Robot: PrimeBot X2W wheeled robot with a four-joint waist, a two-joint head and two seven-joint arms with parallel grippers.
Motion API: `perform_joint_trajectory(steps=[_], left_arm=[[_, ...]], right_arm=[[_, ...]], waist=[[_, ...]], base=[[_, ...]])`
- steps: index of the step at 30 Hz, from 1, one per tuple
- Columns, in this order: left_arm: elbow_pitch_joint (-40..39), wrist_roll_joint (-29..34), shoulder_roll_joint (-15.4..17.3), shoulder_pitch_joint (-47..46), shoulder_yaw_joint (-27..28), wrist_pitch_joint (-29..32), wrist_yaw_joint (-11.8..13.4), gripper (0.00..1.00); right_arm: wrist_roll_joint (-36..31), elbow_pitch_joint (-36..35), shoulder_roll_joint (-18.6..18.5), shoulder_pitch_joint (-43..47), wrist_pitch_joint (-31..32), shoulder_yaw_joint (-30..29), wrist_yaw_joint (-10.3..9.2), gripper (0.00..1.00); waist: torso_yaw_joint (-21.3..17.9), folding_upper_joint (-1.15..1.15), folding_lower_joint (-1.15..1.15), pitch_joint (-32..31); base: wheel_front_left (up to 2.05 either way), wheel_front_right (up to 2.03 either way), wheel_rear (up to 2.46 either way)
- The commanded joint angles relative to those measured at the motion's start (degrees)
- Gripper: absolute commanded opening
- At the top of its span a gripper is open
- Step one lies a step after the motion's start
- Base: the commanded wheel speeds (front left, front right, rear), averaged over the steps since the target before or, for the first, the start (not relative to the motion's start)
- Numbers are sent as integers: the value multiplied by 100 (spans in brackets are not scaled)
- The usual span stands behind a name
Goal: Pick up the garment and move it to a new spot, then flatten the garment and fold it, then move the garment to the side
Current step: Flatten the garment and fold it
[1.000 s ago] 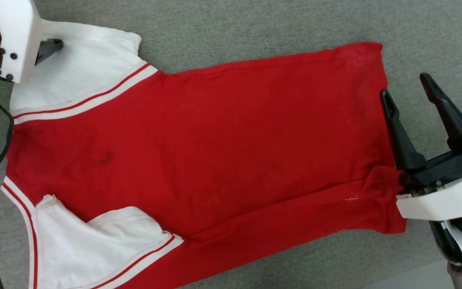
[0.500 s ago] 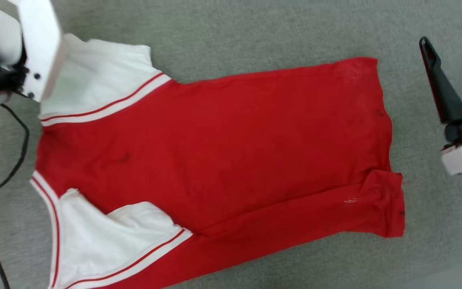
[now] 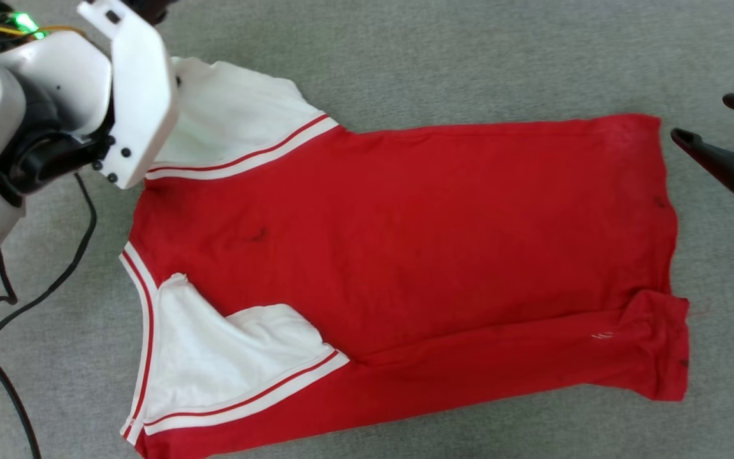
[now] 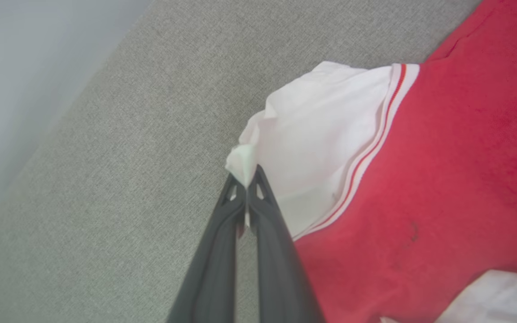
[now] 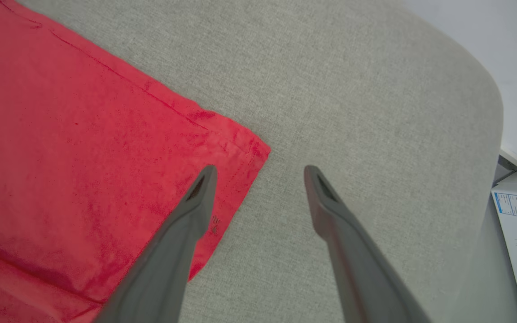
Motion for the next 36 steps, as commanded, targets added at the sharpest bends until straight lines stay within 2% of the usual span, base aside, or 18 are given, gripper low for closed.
perform_joint_trajectory(steps=[1, 7, 12, 18, 19, 20, 21, 29, 36], left_arm=[[-79, 38, -40, -73, -37, -60, -6, 0], [-296, 65, -108, -288, -135, -287, -5, 0], [-422, 77, -72, -414, -195, -464, -5, 0], [-460, 78, -23, -431, -267, -659, -5, 0], [-447, 80, -22, -413, -287, -680, -5, 0], [-431, 84, -11, -386, -311, -723, -5, 0], [-416, 100, -3, -363, -321, -784, -5, 0], [-329, -5, -4, -53, -450, -1268, -5, 0], [-656, -103, 230, 571, -529, -1691, 93, 0]], right_arm=[[104, 119, -64, -234, 248, 148, -5, 100], [341, 839, 117, -814, 926, 598, -4, 100], [425, 1397, 389, -925, 886, 883, -4, 100], [623, 1890, 532, -557, 747, 1614, -3, 100], [651, 1935, 525, -552, 675, 1690, -3, 87], [662, 1967, 522, -579, 552, 1741, -2, 25], [696, 2000, 508, -618, 453, 1783, -3, 0], [886, 1956, 209, -873, -675, 1948, -3, 0], [1056, 1762, -125, -521, -1585, 2279, -4, 0]], waist=[[86, 0, 0, 80], [282, 0, 0, 299], [366, 0, 0, 486], [409, 0, 0, 564], [409, 0, 0, 545], [400, 0, 0, 513], [390, 0, 0, 465], [375, 0, 0, -207], [404, 0, 0, -833]], base=[[0, 0, 0], [0, 0, 0], [0, 0, 0], [0, 0, 0], [0, 0, 0], [0, 0, 0], [0, 0, 0], [0, 0, 0], [0, 0, 0]])
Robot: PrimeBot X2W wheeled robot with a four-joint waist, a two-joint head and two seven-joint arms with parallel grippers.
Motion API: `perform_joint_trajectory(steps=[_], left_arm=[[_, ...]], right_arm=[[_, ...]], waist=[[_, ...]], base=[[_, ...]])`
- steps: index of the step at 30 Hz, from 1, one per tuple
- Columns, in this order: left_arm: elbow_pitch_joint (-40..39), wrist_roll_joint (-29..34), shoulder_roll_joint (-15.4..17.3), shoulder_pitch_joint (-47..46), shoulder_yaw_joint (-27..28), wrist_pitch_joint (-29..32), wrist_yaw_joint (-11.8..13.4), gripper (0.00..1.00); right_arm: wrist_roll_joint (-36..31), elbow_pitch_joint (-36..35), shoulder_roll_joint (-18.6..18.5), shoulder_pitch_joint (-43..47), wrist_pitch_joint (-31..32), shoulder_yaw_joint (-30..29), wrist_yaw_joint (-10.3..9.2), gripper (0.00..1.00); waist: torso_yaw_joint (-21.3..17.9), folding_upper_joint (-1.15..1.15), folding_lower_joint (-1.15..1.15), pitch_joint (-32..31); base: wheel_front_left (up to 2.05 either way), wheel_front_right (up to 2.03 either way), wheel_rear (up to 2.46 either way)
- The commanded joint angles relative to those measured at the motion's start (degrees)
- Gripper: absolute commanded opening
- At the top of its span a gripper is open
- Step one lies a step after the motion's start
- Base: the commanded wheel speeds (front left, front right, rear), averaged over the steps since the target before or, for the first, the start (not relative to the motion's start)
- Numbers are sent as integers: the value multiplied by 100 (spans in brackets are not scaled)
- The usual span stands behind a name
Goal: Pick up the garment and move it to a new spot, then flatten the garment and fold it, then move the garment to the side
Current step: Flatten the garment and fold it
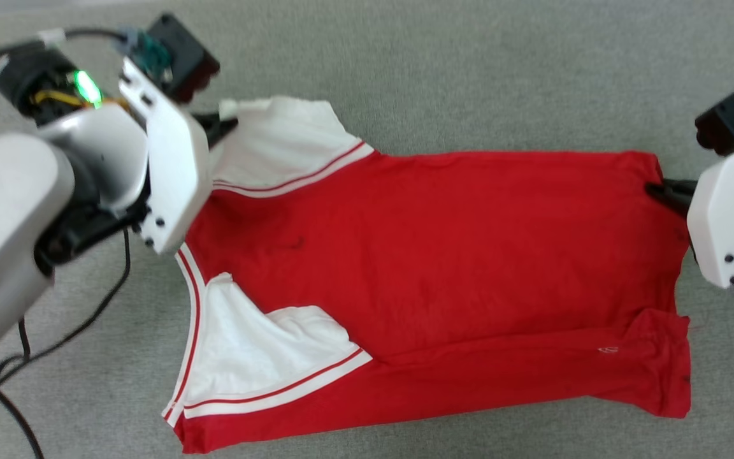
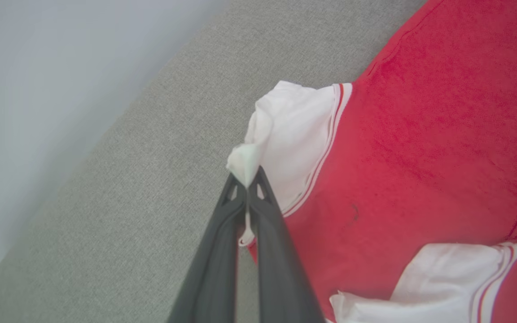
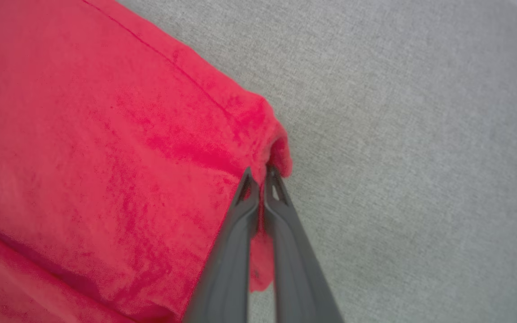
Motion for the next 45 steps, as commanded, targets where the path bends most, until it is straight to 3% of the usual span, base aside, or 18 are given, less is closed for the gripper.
perform_joint_trajectory(steps=[1, 12, 18, 24, 31, 32, 33, 34, 35, 40, 45], left_arm=[[-135, -34, 85, 250, -32, -109, 87, 0], [-1152, -307, 809, 1724, -328, -577, 685, 0], [-1471, -590, 1049, 2578, -560, -851, 1022, 0], [-1193, -737, 922, 3217, -833, -1078, 1158, 0], [-563, -886, 463, 3535, -948, -1216, 1149, 0], [-481, -891, 424, 3544, -935, -1255, 1166, 8], [-412, -871, 394, 3551, -919, -1321, 1198, 64], [-412, -871, 394, 3551, -919, -1321, 1198, 64], [-366, -855, 374, 3563, -890, -1411, 1224, 100], [-444, -710, 426, 3565, -585, -2122, 1487, 100], [-655, -453, 455, 3651, -130, -3143, 2127, 100]], right_arm=[[30, -61, -110, 174, -208, 68, -3, 0], [134, -508, -575, 1243, -974, 212, -2, 0], [164, -629, -580, 1999, -1227, 97, -2, 0], [83, -437, -334, 2504, -1285, 30, -2, 0], [-21, 109, 85, 2669, -1362, 86, -4, 0], [-23, 164, 129, 2662, -1390, 89, -4, 1], [-14, 227, 167, 2648, -1445, 63, -5, 40], [-14, 227, 167, 2648, -1445, 63, -5, 40], [-27, 252, 196, 2624, -1507, 33, -5, 100], [-137, 43, 79, 2527, -1878, -171, -4, 100], [-94, -300, -53, 2686, -2207, -659, -3, 100]], waist=[[27, 0, 0, -337], [49, 0, 0, -1076], [46, 0, 0, -1191], [-2, 0, 0, -1004], [-26, 0, 0, -853], [-32, 0, 0, -852], [-42, 0, 0, -855], [-42, 0, 0, -855], [-56, 0, 0, -867], [-77, 0, 0, -992], [-56, 0, 0, -1076]], base=[[0, 0, 0], [0, 0, 0], [0, 0, 0], [0, 0, 0], [0, 0, 0], [0, 0, 0], [0, 0, 0], [0, 0, 0], [0, 0, 0], [0, 0, 0], [0, 0, 0]])
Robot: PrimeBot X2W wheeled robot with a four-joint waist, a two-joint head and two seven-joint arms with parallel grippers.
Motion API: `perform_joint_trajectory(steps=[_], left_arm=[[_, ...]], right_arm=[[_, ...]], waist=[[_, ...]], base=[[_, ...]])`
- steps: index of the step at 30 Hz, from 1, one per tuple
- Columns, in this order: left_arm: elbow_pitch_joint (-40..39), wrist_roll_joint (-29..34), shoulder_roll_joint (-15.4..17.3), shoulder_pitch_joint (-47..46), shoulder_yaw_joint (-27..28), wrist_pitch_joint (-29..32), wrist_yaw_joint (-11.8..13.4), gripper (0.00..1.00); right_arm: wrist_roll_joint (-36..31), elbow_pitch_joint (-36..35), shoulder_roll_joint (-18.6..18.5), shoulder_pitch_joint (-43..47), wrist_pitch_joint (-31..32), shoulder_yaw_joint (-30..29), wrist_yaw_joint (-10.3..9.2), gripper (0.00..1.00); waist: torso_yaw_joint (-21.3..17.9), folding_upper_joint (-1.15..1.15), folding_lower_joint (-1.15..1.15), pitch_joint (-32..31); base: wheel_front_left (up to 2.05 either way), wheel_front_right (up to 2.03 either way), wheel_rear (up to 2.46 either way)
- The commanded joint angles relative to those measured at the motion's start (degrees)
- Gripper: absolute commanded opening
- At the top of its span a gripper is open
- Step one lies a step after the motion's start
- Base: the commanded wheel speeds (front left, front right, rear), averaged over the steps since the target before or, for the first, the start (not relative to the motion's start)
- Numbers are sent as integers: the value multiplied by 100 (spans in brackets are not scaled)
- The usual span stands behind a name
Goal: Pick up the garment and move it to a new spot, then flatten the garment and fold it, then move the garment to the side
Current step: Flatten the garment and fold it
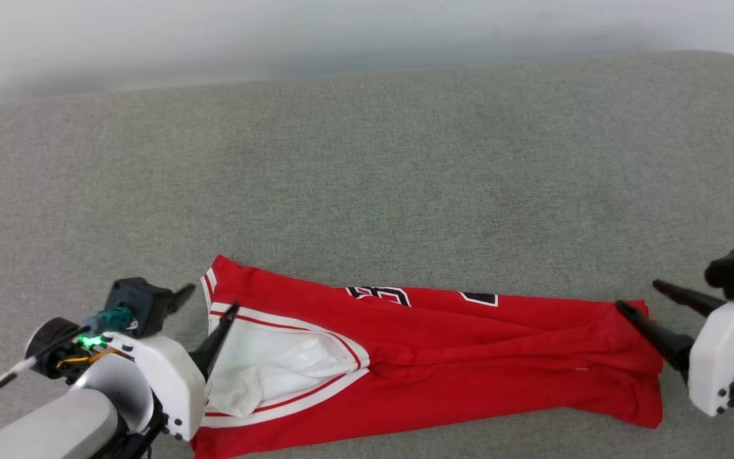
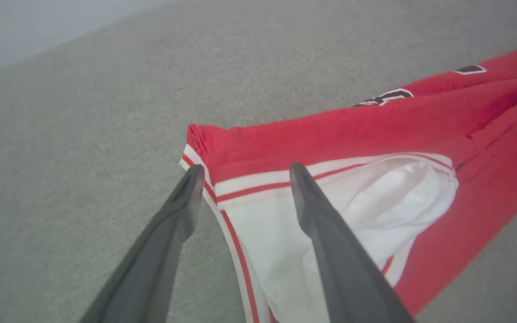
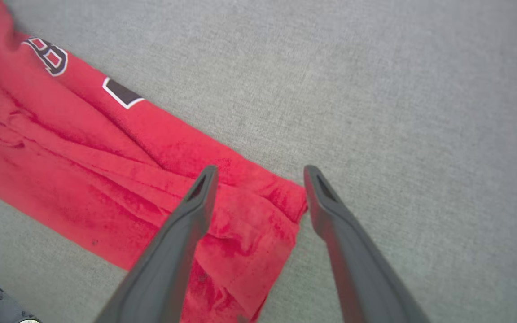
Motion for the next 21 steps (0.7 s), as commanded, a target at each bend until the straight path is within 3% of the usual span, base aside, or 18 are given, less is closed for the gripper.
perform_joint_trajectory(steps=[1, 7, 13, 16, 21], left_arm=[[-38, 67, -20, 116, 88, -222, 167, 100], [-173, 146, -251, 416, 682, -1228, 1040, 100], [-281, 732, -611, 856, 1461, -1400, 1666, 100], [-368, 1242, -888, 1238, 1993, -1403, 1861, 100], [-405, 2092, -1425, 1796, 2799, -1399, 1875, 100]], right_arm=[[27, -69, -46, 130, -81, -139, -4, 100], [90, -65, -77, 493, -265, -1046, -4, 100], [654, 76, 130, 995, 31, -1720, -4, 100], [979, 65, 224, 1244, 260, -1859, -4, 100], [1462, 139, 436, 1508, 557, -2003, -4, 100]], waist=[[10, 0, 0, -8], [23, 0, 0, -5], [45, 0, 0, 16], [67, 0, 0, 35], [116, 0, 0, 74]], base=[[0, 0, 0], [0, 0, 0], [0, 0, 0], [0, 0, 0], [0, 0, 0]])
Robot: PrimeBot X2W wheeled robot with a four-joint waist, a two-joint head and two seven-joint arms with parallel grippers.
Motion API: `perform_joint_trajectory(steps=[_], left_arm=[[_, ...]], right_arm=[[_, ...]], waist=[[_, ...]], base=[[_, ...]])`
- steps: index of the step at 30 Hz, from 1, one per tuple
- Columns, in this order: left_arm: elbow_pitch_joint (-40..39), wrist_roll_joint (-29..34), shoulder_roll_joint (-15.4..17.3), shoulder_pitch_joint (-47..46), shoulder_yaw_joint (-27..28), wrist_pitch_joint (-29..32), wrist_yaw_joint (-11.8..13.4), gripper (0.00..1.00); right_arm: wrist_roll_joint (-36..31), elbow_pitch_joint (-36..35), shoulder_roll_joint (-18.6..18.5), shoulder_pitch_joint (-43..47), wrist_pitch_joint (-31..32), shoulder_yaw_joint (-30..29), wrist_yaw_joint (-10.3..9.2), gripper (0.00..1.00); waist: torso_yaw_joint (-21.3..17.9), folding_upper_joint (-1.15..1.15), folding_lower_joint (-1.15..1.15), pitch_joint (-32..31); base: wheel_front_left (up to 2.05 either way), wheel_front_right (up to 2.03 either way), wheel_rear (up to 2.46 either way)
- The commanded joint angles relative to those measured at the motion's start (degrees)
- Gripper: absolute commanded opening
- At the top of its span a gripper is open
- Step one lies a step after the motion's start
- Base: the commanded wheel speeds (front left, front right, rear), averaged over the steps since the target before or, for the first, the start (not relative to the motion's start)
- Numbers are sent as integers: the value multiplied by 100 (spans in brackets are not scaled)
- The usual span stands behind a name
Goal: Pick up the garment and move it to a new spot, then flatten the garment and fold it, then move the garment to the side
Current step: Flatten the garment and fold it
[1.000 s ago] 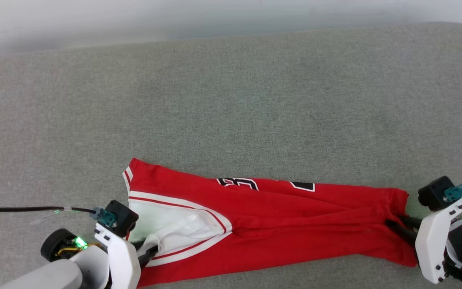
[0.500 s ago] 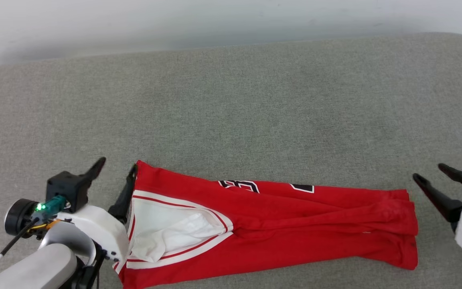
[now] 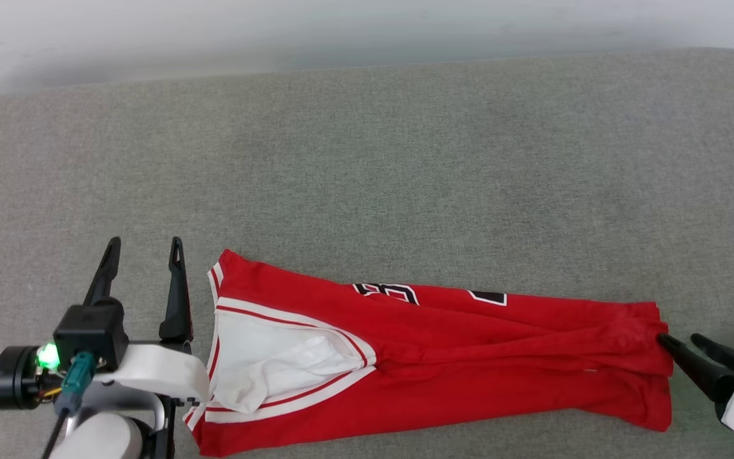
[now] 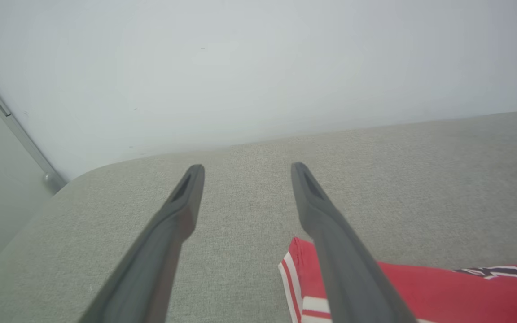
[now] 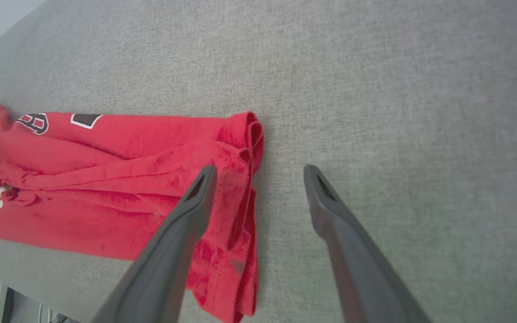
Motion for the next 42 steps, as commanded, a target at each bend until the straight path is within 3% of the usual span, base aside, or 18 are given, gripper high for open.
perform_joint_trajectory(steps=[1, 7, 18, 19, 20, 24, 32, 38, 42], left_arm=[[9, 232, -143, 179, 194, -23, -31, 100], [134, 1109, -776, 723, 969, -20, -197, 100], [170, 2250, -1857, 1186, 1896, -20, -892, 100], [165, 2335, -1952, 1211, 1968, -19, -953, 100], [170, 2407, -2041, 1236, 2034, -20, -1013, 100], [205, 2679, -2336, 1332, 2303, -20, -1231, 100], [96, 3121, -2735, 1568, 2710, -20, -1510, 100], [9, 3328, -2908, 1691, 2893, -20, -1669, 100], [2, 3420, -2986, 1733, 2958, -20, -1760, 100]], right_arm=[[109, 39, 92, 73, 48, -39, -3, 100], [438, 286, 467, 11, 250, 38, -3, 100], [575, 580, 1066, -362, 648, 849, -2, 100], [553, 609, 1076, -413, 614, 897, -2, 45], [532, 630, 1076, -470, 586, 950, -2, 2], [466, 677, 938, -660, 416, 1014, -3, 0], [466, 680, 188, -868, 233, 925, -4, 0], [432, 821, -514, -925, 446, 864, -4, 0], [424, 757, -795, -979, 696, 928, -3, 0]], waist=[[16, 0, 0, 18], [81, 0, 0, 56], [168, 0, 0, 119], [170, 0, 0, 120], [172, 0, 0, 117], [178, 0, 0, 79], [113, 0, 0, -87], [72, 0, 0, -159], [53, 0, 0, -199]], base=[[0, 0, 0], [0, 0, 0], [0, 0, 0], [0, 0, 0], [0, 0, 0], [0, 0, 0], [0, 0, 0], [0, 0, 0], [0, 0, 0]])
